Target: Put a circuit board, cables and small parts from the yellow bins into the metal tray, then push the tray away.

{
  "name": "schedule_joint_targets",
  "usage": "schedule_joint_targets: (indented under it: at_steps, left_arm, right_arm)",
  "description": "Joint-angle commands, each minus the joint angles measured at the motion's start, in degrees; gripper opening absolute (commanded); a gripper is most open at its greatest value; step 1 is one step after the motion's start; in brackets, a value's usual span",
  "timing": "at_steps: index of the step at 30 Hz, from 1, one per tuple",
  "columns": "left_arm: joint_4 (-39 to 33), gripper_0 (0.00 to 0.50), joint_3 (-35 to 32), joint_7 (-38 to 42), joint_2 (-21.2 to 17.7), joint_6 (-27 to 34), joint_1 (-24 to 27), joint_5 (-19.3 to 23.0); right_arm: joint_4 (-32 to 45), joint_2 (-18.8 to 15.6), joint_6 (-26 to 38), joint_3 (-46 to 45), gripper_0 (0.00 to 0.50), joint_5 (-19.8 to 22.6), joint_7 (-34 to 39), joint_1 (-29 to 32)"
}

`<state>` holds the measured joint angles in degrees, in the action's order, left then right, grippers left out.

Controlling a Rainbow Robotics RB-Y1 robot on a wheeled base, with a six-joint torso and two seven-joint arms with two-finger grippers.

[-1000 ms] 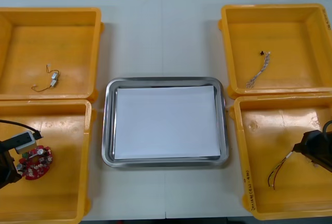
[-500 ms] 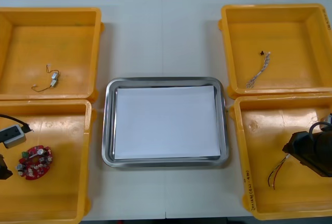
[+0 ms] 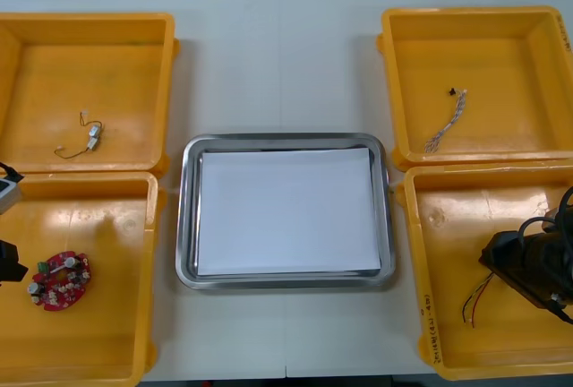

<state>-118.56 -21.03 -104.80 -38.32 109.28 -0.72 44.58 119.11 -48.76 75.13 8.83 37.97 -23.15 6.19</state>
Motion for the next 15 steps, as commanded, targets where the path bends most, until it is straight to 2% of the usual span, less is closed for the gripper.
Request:
schedule_joint_targets:
  at_steps: [1, 10, 15]
  left_arm:
    - [-1.7, 0.500, -1.6, 14.8, 0.7, 0.7, 2.8, 0.3]
    - [-1.1, 0.500, -1.3, 30.5, 1.0, -1.5, 3.4, -0.6]
    - [0.4, 0.500, -1.1, 36.1, 1.8, -3.5, 3.3, -1.6]
  right_arm:
    - [-0.5, 1.6, -0.4, 0.6, 0.500, -0.3, -0.5, -1.1]
    - [-3.0, 2.2, -3.1, 0.9, 0.500, -0.3, -0.8, -1.1]
    - [-3.4, 2.3, -3.5, 1.0, 0.500, 0.1, -1.0, -1.1]
